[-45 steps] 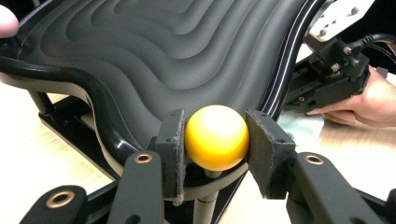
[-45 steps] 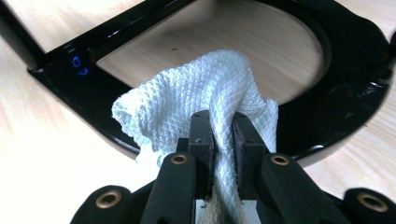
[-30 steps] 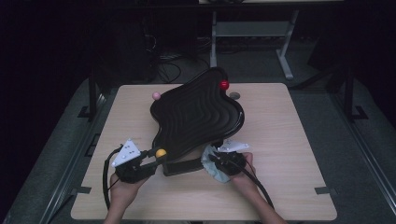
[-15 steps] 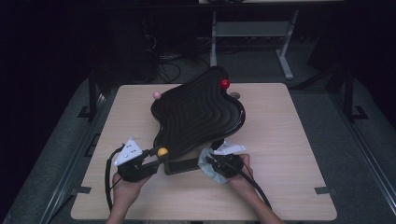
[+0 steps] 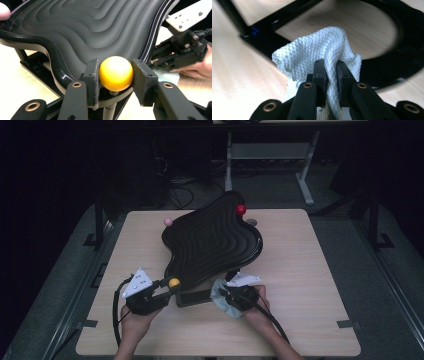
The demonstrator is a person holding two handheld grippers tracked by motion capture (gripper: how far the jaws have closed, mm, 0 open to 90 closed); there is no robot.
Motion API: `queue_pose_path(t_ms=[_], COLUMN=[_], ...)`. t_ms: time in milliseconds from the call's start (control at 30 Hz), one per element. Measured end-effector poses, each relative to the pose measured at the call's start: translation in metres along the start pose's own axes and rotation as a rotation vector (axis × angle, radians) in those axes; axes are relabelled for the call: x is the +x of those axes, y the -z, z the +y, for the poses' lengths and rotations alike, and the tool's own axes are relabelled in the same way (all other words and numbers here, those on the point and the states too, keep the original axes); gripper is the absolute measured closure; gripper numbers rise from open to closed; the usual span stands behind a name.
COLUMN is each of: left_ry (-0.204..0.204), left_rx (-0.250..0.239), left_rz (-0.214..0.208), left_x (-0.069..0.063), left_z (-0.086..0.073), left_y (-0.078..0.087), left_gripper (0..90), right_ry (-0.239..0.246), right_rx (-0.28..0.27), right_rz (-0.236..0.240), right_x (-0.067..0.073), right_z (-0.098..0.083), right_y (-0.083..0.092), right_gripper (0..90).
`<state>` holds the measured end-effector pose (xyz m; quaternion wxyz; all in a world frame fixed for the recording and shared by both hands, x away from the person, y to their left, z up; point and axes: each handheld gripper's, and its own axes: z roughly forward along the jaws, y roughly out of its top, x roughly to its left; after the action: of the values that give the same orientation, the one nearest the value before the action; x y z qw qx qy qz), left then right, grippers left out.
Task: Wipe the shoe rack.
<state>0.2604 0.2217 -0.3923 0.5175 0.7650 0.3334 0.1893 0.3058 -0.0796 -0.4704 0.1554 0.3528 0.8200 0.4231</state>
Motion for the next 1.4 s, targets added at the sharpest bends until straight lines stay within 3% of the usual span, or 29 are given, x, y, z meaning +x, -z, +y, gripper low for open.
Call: queue_pose_path(t_ms=[100, 233, 333, 433, 600, 767, 933, 1167, 1300, 1400], left_ry=[0.002, 0.004, 0.002, 0.002, 0.009, 0.005, 0.018, 0.027, 0.025, 0.019], left_rx=[-0.003, -0.004, -0.003, -0.005, -0.008, -0.013, -0.026, -0.021, -0.018, -0.018], left_rz=[-0.002, 0.002, 0.001, 0.005, 0.009, 0.021, 0.038, 0.056, 0.059, 0.053], left_x=[0.0, 0.0, 0.0, -0.001, -0.001, -0.003, -0.003, -0.002, -0.005, -0.007], left_z=[0.0, 0.0, 0.0, 0.001, 0.002, 0.004, 0.009, 0.018, 0.021, 0.021], left_y=[-0.001, -0.001, -0.002, -0.004, -0.006, -0.015, -0.029, -0.05, -0.058, -0.059], left_gripper=[60.0, 60.0, 60.1, 60.1, 60.1, 60.1, 60.2, 60.2, 60.1, 60.3], right_ry=[-0.005, 0.041, 0.033, -0.019, 0.039, -0.03, -0.008, -0.016, 0.006, 0.026], right_rx=[0.001, 0.006, 0.006, 0.003, 0.013, 0.006, 0.012, -0.124, -0.206, -0.214], right_rz=[-0.018, 0.023, 0.002, -0.023, -0.004, -0.044, -0.023, -0.065, -0.068, -0.077], right_x=[0.001, 0.013, 0.005, -0.004, 0.005, -0.012, -0.006, -0.016, -0.009, -0.003], right_z=[-0.001, 0.001, 0.001, -0.001, 0.001, -0.001, 0.0, 0.018, 0.034, 0.042], right_y=[0.001, -0.002, -0.001, 0.002, 0.001, 0.003, 0.002, 0.037, 0.054, 0.054], right_gripper=[80.3, 80.1, 80.1, 80.2, 80.0, 80.1, 80.2, 80.2, 80.3, 80.3])
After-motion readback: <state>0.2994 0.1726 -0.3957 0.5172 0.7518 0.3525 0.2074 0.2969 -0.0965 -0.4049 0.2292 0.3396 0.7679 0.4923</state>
